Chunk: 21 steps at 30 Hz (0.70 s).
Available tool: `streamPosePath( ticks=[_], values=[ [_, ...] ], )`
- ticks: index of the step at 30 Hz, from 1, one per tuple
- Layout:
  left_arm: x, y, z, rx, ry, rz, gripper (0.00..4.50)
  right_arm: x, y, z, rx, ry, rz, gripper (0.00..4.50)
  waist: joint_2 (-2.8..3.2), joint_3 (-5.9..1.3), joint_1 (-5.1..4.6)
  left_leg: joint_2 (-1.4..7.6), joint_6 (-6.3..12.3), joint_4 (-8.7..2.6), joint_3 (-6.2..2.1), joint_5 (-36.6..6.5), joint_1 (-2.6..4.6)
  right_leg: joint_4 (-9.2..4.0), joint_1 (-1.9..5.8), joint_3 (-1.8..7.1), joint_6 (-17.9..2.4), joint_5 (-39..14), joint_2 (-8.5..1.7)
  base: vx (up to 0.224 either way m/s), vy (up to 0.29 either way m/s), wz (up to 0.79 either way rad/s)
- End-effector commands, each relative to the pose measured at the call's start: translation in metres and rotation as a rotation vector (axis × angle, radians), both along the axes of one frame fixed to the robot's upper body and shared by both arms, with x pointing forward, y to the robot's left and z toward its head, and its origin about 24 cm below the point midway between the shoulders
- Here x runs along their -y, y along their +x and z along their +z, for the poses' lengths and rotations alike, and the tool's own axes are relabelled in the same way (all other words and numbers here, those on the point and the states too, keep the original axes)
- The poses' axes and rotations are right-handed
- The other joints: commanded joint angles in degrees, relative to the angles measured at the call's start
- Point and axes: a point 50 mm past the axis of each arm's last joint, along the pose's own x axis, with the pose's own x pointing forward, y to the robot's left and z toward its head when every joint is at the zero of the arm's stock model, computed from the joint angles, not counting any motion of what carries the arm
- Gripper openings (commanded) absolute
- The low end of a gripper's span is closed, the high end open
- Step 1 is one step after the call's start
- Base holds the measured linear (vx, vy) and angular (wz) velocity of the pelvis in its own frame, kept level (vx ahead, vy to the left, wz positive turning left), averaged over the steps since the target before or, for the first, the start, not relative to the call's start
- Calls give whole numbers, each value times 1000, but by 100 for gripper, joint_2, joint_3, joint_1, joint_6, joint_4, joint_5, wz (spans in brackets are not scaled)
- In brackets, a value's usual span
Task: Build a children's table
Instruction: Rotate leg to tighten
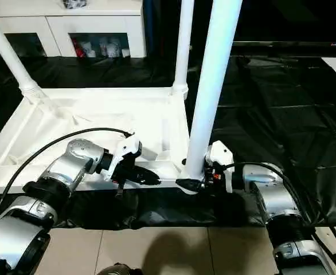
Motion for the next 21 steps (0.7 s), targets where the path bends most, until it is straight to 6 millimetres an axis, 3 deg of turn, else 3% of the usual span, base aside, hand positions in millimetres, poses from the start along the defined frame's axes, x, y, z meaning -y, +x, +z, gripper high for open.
streamPosePath(
  ticks=[1,4,7,8,9,11,15,19,21],
  values=[
    [20,2,17,69,-78,-42,0,-21,-11,-16,-74,0,86,283,-82,-364,-11,892,302,-472,-447,-1052,156,-364,214,454,-1497,-573,-805,0,0,0],
    [23,4,17,87,-82,-9,0,-24,-7,-16,-67,25,30,275,-96,-357,-10,887,301,-470,-446,-1064,150,-381,214,456,-1475,-675,-809,0,0,0],
    [31,9,17,116,-86,71,0,-27,7,-20,-28,19,-159,273,-93,-332,-61,896,56,-506,-471,-1347,171,-434,188,470,-1400,-1196,-818,0,0,0],
    [41,15,17,143,-81,167,0,-29,19,-26,-18,-6,-335,272,-87,-324,-106,890,-87,-527,-492,-1442,194,-445,165,473,-1408,-1296,-818,0,0,0],
    [42,15,17,145,-81,175,0,-29,20,-26,-17,-8,-345,272,-92,-317,-163,874,-213,-544,-507,-1554,189,-457,172,469,-1383,-1403,-807,0,0,0],
    [51,20,17,160,-74,251,0,-32,25,-31,-18,-23,-455,272,-74,-325,-202,862,-265,-525,-503,-1567,197,-467,178,488,-1380,-1349,-825,0,0,0],
    [69,25,19,169,-72,370,0,-43,35,-37,-26,-44,-651,272,-82,-355,-234,839,-113,-516,-467,-1245,175,-411,206,480,-1463,-640,-791,0,0,0],
    [79,23,20,176,-81,378,0,-57,38,-37,-16,-43,-687,272,-79,-374,-214,811,166,-464,-448,-973,152,-406,244,473,-1498,-342,-821,0,0,0],
    [81,20,20,176,-94,343,0,-65,38,-34,-4,1,-646,342,-76,-370,-205,826,259,-467,-449,-938,143,-406,243,462,-1464,-367,-806,0,0,0]
  ],
)
